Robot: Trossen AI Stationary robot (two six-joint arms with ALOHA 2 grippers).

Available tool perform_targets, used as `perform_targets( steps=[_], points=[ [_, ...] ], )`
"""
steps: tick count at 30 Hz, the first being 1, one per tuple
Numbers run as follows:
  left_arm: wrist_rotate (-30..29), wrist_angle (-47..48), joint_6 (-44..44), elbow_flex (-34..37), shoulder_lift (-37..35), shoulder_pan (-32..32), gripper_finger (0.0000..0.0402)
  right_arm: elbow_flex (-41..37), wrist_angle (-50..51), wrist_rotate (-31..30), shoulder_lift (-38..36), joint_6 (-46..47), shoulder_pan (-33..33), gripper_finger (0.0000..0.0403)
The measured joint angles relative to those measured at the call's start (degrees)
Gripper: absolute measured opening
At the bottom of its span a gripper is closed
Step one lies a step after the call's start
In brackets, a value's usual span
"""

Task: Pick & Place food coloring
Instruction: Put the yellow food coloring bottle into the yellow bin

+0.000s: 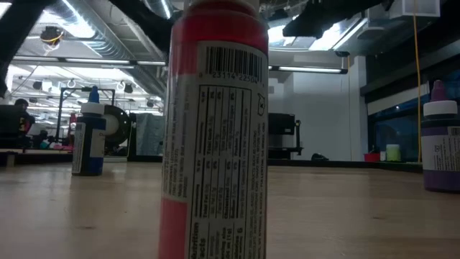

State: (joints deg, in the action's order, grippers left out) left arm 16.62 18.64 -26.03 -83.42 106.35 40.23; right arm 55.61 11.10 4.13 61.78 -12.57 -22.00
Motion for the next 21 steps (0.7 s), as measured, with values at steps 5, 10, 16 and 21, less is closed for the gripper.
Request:
perform_targets(
  steps=[5, 10, 16, 21],
  points=[
    [0.94, -0.04, 5.57, -0.02, -8.79, -2.27, 0.0124, 0.00, 4.70, -0.01, 0.00, -2.74, 0.00, 0.0116],
    [-0.99, -0.01, 9.89, -0.02, -15.77, -6.45, 0.0123, 0.00, 6.49, 0.02, 0.00, -5.72, 0.00, 0.0116],
    [-10.01, 1.83, 14.13, -0.02, -20.43, -12.53, 0.0123, 0.00, 6.47, 6.63, 0.49, -7.18, -0.98, 0.0138],
    [-17.94, 5.46, 17.41, -0.02, -22.58, -17.80, 0.0123, 0.00, 8.32, 10.96, 3.31, -7.03, -2.16, 0.0198]
  ],
)
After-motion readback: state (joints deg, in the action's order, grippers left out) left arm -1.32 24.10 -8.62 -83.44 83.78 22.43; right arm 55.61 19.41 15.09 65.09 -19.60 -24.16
